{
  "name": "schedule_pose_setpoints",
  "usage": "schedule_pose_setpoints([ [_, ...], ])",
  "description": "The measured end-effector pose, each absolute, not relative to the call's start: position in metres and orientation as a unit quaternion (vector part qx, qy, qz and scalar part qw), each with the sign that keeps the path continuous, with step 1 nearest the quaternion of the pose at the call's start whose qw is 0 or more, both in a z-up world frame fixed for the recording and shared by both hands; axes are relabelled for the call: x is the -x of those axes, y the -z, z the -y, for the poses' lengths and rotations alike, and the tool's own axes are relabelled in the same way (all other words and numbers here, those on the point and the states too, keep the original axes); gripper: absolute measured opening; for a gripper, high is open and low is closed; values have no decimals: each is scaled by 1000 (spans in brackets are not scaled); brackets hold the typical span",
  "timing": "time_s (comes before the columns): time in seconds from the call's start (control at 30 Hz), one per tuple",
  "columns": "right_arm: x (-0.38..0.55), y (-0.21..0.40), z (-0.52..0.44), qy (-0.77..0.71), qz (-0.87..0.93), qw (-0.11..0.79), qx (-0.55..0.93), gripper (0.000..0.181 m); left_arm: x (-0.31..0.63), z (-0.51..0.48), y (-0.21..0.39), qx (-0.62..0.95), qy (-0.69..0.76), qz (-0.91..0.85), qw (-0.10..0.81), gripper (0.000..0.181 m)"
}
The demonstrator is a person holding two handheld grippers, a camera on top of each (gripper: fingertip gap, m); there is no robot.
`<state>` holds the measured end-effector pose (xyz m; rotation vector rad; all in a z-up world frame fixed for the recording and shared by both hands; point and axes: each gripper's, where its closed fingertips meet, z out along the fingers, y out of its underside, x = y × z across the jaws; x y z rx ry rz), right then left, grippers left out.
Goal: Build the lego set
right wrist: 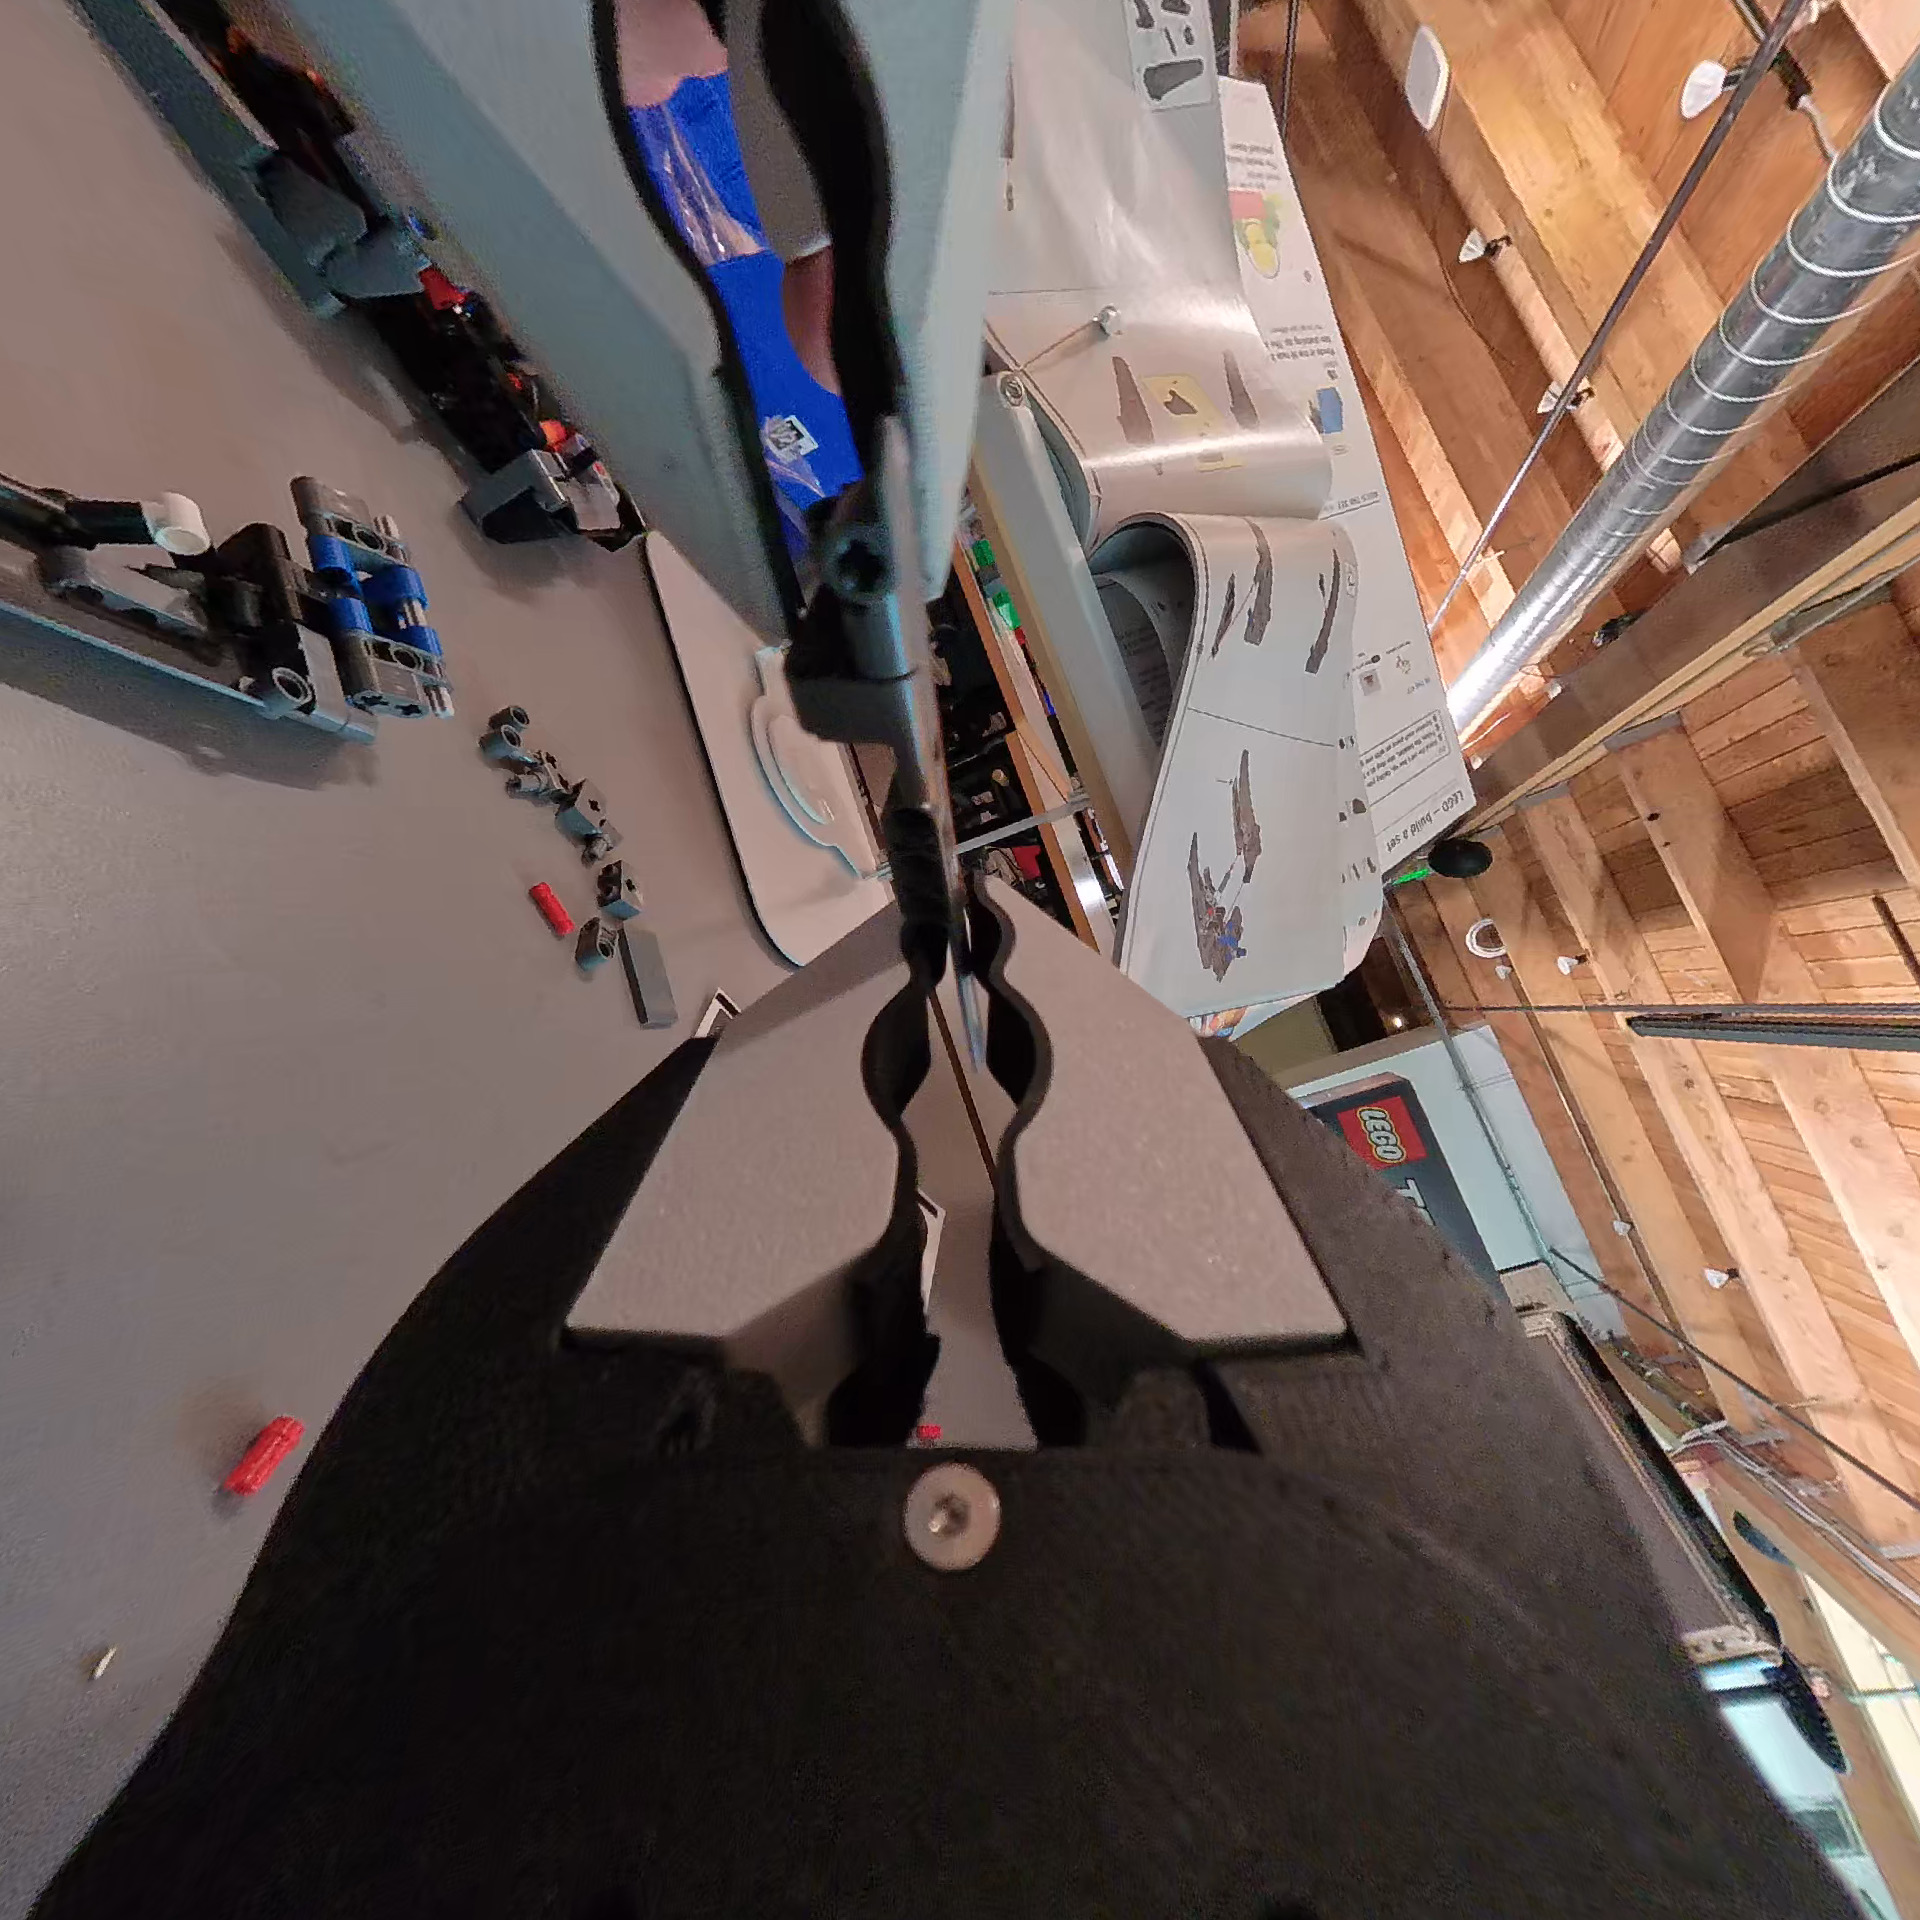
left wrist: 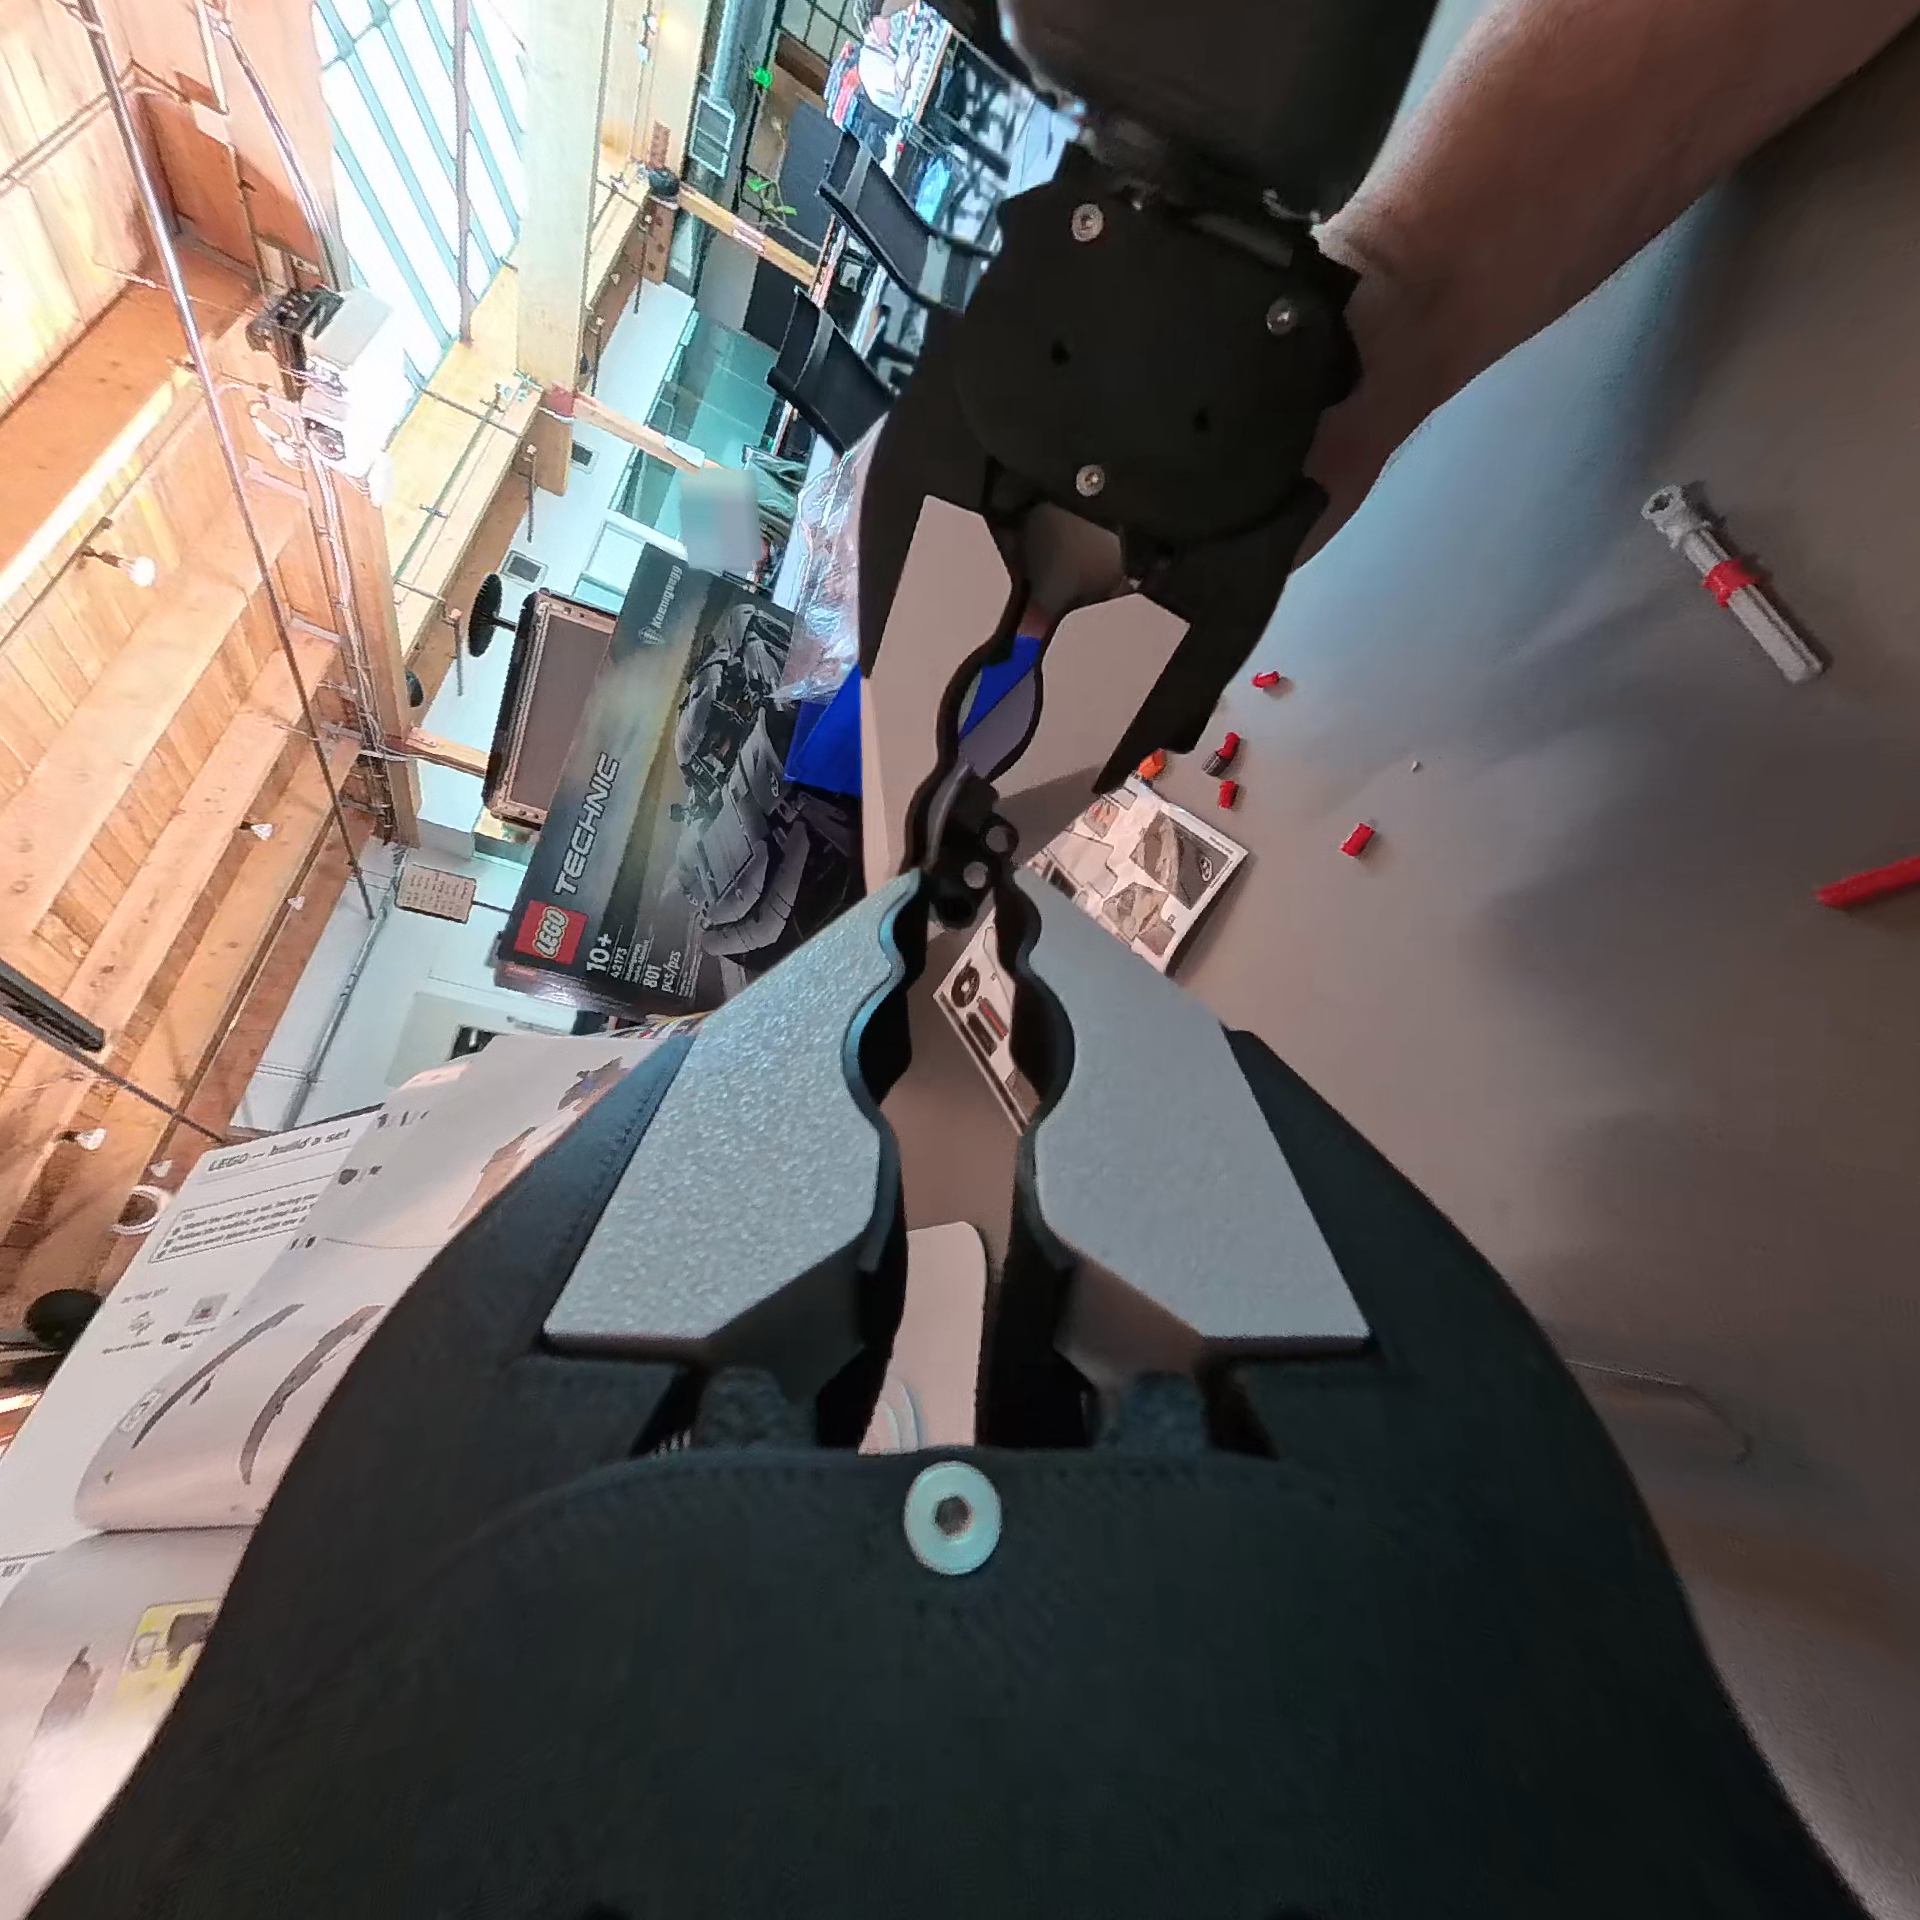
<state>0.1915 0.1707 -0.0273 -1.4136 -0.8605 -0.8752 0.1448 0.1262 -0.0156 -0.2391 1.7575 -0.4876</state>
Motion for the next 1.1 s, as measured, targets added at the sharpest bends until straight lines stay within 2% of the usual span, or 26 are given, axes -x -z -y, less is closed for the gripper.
schedule_pose_setpoints([
  [0.23,-206,25,-173,339,328,613,633,31,-147,-133,14,114,203,-753,615,7],
  [0.47,-225,23,-173,289,276,637,659,40,-142,-144,2,123,206,-724,647,6],
  [0.6,-229,19,-172,262,254,653,663,50,-136,-148,0,145,258,-714,635,6],
  [0.83,-200,16,-168,198,295,675,647,60,-130,-132,-8,173,440,-690,548,6],
  [0.97,-183,15,-160,137,319,686,640,50,-126,-125,-12,170,497,-676,516,6],
  [1.1,-173,15,-154,101,338,686,636,29,-125,-123,-12,170,515,-673,503,7],
])
